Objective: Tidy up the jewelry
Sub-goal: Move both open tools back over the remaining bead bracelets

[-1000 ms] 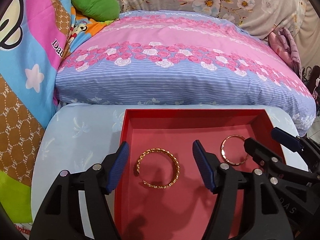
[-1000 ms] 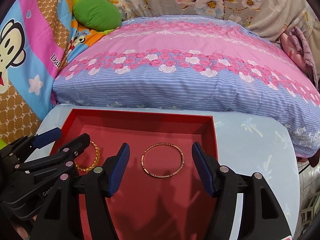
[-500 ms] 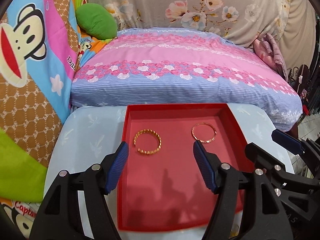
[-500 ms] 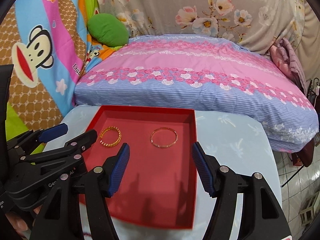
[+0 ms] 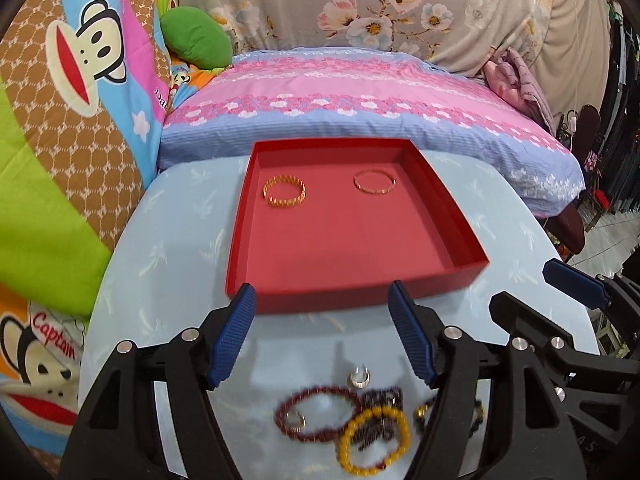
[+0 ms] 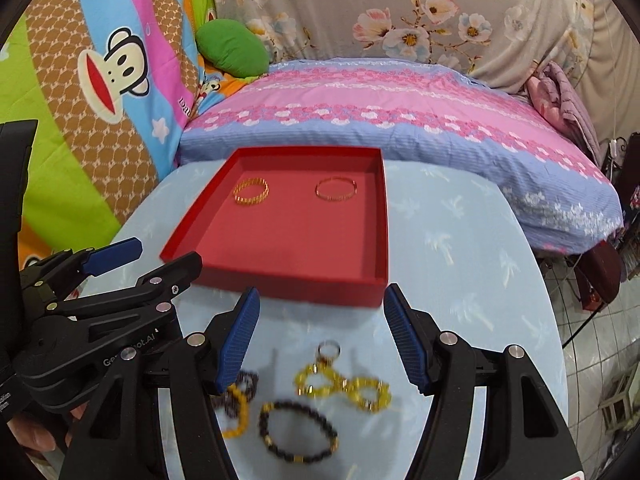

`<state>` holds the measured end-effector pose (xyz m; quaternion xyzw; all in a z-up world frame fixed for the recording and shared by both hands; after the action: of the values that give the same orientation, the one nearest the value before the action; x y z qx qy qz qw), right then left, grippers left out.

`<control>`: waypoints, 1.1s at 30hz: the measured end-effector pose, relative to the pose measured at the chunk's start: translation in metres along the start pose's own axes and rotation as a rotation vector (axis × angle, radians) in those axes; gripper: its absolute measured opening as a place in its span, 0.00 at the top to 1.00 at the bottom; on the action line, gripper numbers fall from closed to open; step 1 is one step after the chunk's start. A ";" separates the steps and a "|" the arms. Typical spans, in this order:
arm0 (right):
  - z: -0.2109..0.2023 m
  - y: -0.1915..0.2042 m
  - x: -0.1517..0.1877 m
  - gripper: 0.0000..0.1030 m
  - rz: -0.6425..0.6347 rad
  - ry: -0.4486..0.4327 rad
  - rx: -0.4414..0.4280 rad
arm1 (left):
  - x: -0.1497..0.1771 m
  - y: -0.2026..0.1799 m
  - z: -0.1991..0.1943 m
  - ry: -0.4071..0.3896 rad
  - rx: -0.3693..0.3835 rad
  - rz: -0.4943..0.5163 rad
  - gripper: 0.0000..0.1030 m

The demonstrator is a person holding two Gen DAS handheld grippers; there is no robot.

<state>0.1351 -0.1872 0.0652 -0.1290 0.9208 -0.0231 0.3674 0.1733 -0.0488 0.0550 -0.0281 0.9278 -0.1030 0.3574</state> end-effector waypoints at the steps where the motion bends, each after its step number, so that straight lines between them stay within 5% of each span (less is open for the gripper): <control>1: -0.002 0.002 0.006 0.39 0.000 0.005 -0.002 | 0.007 0.002 -0.002 -0.004 -0.006 0.001 0.31; 15: 0.003 0.020 0.090 0.39 0.025 0.118 0.000 | 0.093 0.033 -0.007 0.069 -0.040 -0.032 0.27; 33: 0.034 0.014 0.112 0.56 0.052 0.173 0.017 | 0.121 0.035 0.014 0.117 -0.051 -0.029 0.35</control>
<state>0.0769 -0.2006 -0.0364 -0.0996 0.9519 -0.0325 0.2880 0.0934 -0.0326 -0.0425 -0.0445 0.9490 -0.0860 0.3002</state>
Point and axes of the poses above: each gripper's, at about its wrist camera, not at the fingertips, and z roughly the way its jaws point, y to its left, x to its underside, the point moved 5 cm from there along z, roughly the way its jaws point, and after that the axes turned 15 degrees about -z, right-handed, at the moved point
